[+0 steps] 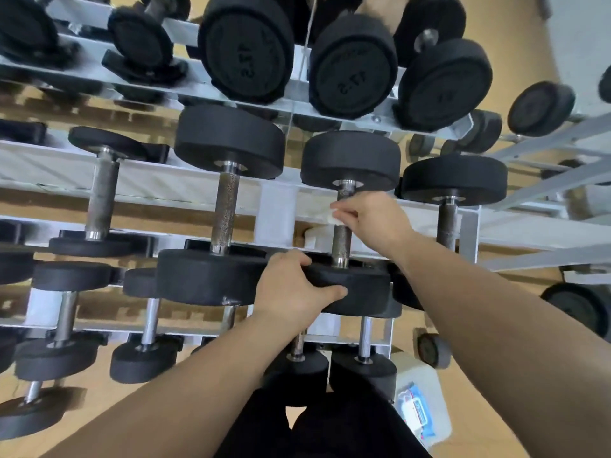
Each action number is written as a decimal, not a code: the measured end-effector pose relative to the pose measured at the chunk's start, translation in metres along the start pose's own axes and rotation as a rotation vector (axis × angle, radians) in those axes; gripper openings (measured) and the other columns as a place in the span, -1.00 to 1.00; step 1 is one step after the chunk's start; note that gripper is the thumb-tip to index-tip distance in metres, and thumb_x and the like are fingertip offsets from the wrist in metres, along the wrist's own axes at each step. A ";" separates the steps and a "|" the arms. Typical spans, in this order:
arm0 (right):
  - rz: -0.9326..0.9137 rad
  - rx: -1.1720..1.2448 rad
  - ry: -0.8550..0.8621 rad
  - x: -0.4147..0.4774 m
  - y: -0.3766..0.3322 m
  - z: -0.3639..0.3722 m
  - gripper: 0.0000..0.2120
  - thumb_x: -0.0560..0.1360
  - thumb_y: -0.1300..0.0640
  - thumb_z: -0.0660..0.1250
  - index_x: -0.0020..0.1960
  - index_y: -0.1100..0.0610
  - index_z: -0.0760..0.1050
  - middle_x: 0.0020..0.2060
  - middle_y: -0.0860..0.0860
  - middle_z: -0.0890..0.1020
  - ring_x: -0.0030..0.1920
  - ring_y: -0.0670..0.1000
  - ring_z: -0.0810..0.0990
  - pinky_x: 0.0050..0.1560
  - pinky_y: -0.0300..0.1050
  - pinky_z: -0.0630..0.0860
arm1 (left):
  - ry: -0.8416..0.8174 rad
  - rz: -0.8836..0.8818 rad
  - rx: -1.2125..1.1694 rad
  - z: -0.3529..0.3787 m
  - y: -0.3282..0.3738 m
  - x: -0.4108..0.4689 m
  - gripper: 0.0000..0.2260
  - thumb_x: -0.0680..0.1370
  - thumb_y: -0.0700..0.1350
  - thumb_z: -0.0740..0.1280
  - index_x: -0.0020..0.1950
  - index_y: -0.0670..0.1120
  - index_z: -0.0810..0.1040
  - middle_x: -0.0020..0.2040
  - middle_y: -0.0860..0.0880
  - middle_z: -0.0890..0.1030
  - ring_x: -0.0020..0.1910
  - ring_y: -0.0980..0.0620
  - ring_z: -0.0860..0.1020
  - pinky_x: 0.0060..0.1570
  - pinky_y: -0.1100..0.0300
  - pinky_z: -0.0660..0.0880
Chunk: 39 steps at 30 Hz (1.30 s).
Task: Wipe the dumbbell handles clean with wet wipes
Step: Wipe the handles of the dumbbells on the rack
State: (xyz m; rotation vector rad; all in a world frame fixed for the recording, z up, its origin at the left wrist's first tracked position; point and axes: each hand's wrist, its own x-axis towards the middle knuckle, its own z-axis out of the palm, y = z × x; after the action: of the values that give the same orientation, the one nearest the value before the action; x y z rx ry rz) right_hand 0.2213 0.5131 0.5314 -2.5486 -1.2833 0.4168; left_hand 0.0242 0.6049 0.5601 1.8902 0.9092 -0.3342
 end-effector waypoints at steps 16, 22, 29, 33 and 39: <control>0.139 0.036 0.084 0.011 -0.003 -0.007 -0.80 0.57 0.00 0.37 0.13 -0.03 0.69 -0.01 -0.04 0.72 0.01 0.00 0.65 0.08 -0.06 0.57 | -0.058 0.082 0.026 -0.002 -0.003 0.004 -0.28 0.36 0.22 0.55 0.43 0.07 0.36 0.33 0.00 0.40 0.30 -0.03 0.44 0.28 0.12 0.42; 0.273 0.467 -0.136 -0.034 -0.005 0.006 -0.90 0.52 0.15 0.44 0.00 0.00 0.68 -0.32 -0.08 0.57 -0.34 -0.21 0.48 -0.26 -0.41 0.36 | 0.016 0.119 -0.002 0.018 0.008 0.003 -0.43 0.55 0.19 0.33 0.49 -0.04 0.35 0.39 -0.01 0.40 0.41 -0.04 0.35 0.39 0.06 0.32; 0.375 0.817 0.110 -0.016 0.006 0.020 -0.89 0.57 0.12 0.35 -0.07 -0.08 0.57 -0.21 -0.06 0.58 -0.22 -0.12 0.51 -0.15 -0.26 0.43 | 0.308 -0.007 0.061 0.063 0.031 0.014 -0.23 0.48 0.36 0.33 0.53 -0.08 0.33 0.47 -0.06 0.43 0.48 -0.07 0.33 0.46 0.01 0.28; 0.444 1.034 0.189 -0.005 0.012 0.026 -0.86 0.60 0.13 0.29 -0.08 -0.09 0.52 -0.12 -0.07 0.61 -0.16 -0.09 0.54 -0.08 -0.15 0.47 | 0.333 -0.009 0.047 0.067 0.028 0.013 -0.16 0.39 0.39 0.30 0.56 -0.05 0.32 0.50 -0.02 0.42 0.48 -0.04 0.36 0.45 -0.06 0.34; 0.518 0.878 -0.238 -0.045 0.027 0.029 -0.91 0.57 0.20 0.24 0.01 0.06 0.50 -0.14 0.03 0.58 -0.15 0.03 0.53 -0.15 -0.11 0.47 | 0.358 -0.027 0.067 0.070 0.025 0.017 -0.31 0.49 0.27 0.37 0.55 0.01 0.35 0.47 0.04 0.45 0.43 0.00 0.41 0.43 -0.04 0.36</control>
State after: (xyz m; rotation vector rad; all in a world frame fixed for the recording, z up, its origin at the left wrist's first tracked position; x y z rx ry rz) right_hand 0.2049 0.4638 0.5012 -2.0256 -0.3045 1.1178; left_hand 0.0642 0.5464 0.5329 2.0382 1.1729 -0.0399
